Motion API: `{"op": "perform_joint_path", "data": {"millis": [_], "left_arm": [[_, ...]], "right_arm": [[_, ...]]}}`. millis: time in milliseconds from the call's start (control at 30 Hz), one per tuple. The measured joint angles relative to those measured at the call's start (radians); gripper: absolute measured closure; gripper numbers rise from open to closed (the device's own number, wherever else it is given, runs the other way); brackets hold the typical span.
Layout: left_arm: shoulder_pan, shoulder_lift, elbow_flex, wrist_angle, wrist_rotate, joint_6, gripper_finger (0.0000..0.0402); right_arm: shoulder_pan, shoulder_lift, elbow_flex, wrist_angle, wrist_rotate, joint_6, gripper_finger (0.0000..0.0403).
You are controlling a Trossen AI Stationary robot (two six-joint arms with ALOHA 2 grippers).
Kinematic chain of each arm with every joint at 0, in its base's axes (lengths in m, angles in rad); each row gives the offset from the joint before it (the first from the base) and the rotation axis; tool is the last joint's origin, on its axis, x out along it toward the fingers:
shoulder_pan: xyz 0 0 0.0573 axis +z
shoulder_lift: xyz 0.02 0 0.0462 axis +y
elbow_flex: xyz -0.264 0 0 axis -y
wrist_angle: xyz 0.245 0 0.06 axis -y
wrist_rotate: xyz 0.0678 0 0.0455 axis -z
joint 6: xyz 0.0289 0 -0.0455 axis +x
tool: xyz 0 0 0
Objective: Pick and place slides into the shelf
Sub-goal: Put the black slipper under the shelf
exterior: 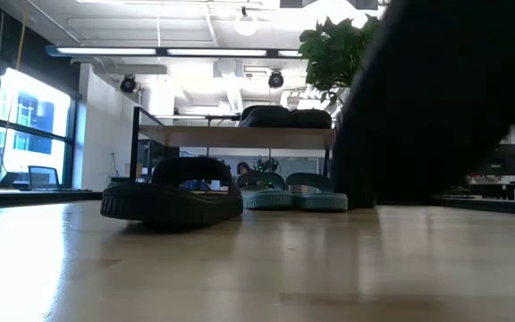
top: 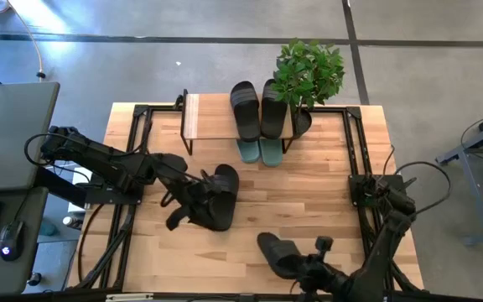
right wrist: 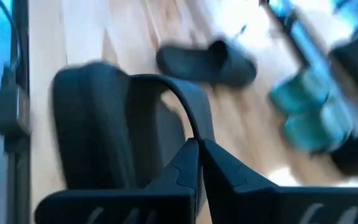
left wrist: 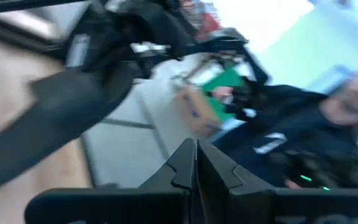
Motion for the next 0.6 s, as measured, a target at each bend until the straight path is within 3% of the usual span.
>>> {"op": "perform_joint_path", "data": {"millis": [133,300,400,533,600], "left_arm": [[-0.001,-0.01,0.0,0.064,0.098,-0.025,0.0396],[-0.052,-0.021,0.0,0.049,0.084,0.079,0.0396],[-0.091,-0.02,0.0,0.038,-0.006,0.182,0.0396],[-0.121,-0.02,0.0,-0.012,-0.172,0.376,0.0396],[-0.127,-0.02,0.0,-0.047,-0.254,0.466,0.0396]], "right_arm": [[-0.041,0.0,0.132,-0.003,0.053,-0.18,0.0403],[-0.074,-0.002,0.281,0.001,0.084,-0.309,0.0402],[-0.083,-0.013,0.33,0.04,0.079,-0.344,0.0401],[-0.086,-0.082,0.274,0.207,0.076,-0.349,0.0401],[-0.086,-0.096,0.271,0.228,0.124,-0.333,0.0402]]}}
